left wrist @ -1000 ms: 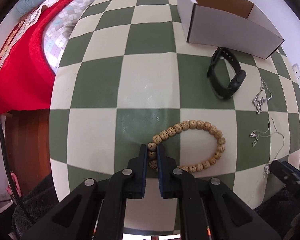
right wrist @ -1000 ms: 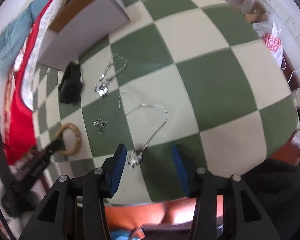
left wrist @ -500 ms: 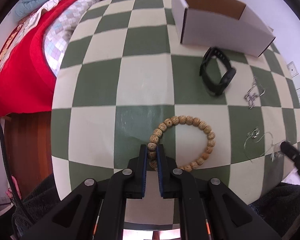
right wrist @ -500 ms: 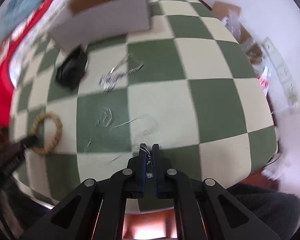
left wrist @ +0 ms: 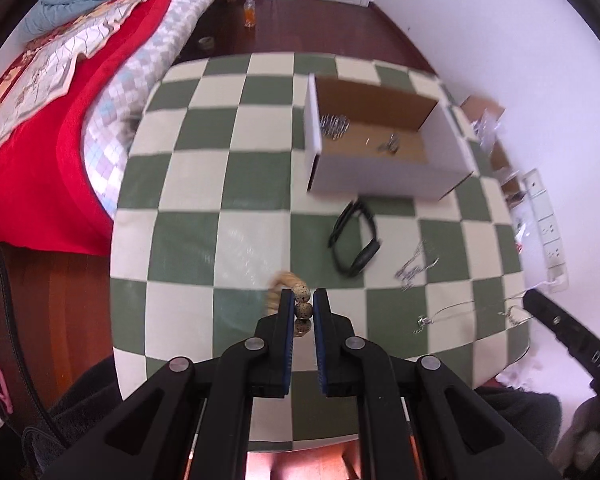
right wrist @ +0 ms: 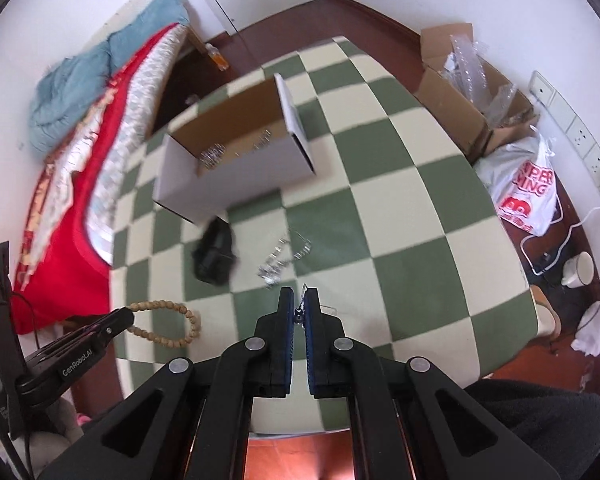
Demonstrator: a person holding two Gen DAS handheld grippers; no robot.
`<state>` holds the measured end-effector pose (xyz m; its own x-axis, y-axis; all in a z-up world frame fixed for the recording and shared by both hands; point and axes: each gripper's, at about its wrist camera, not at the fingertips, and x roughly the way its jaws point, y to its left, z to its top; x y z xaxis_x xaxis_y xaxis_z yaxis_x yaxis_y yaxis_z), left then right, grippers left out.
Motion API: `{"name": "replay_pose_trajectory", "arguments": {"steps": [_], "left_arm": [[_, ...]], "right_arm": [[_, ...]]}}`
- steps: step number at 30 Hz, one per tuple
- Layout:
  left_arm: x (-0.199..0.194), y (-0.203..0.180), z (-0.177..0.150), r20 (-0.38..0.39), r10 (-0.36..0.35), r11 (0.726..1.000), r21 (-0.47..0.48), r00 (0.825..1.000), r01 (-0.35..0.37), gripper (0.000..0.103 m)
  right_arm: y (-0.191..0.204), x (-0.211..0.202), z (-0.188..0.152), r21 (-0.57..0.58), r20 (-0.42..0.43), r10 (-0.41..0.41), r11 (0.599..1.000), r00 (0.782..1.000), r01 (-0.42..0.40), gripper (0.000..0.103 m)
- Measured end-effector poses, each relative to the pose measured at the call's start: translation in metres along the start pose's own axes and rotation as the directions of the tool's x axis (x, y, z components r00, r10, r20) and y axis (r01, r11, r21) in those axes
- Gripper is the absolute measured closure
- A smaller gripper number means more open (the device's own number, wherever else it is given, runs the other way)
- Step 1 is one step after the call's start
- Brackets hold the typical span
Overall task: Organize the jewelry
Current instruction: 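Carry the bracelet and necklace into the white box and open both tools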
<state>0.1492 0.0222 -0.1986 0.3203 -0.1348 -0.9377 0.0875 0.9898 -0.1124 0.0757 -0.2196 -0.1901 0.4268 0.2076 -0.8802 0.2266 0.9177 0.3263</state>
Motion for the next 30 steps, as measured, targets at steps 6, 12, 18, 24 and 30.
{"name": "replay_pose_trajectory", "arguments": {"steps": [6, 12, 18, 24, 30], "left_arm": [[-0.025, -0.010, 0.021, 0.042, -0.012, 1.000, 0.001, 0.999, 0.012, 0.096], [-0.039, -0.024, 0.045, 0.085, 0.009, 1.000, 0.029, 0.996, -0.011, 0.096], [-0.051, -0.031, 0.081, 0.129, 0.039, 0.998, 0.051, 0.991, -0.046, 0.096], [-0.068, -0.030, 0.122, 0.173, 0.032, 0.998, 0.040, 0.984, -0.039, 0.096], [-0.070, -0.041, 0.156, 0.170, -0.001, 0.998, 0.064, 0.986, -0.010, 0.096]], "right_arm": [[0.017, -0.023, 0.015, -0.022, 0.026, 0.078, 0.997, 0.997, -0.077, 0.098], [0.037, -0.038, 0.041, -0.061, 0.054, 0.084, 0.995, 0.995, -0.081, 0.098], [0.065, -0.050, 0.077, -0.131, 0.094, 0.064, 0.990, 0.993, -0.051, 0.098], [0.096, -0.074, 0.118, -0.196, 0.156, 0.062, 0.980, 0.986, -0.031, 0.098], [0.118, -0.080, 0.153, -0.236, 0.181, 0.052, 0.972, 0.982, -0.009, 0.098]]}}
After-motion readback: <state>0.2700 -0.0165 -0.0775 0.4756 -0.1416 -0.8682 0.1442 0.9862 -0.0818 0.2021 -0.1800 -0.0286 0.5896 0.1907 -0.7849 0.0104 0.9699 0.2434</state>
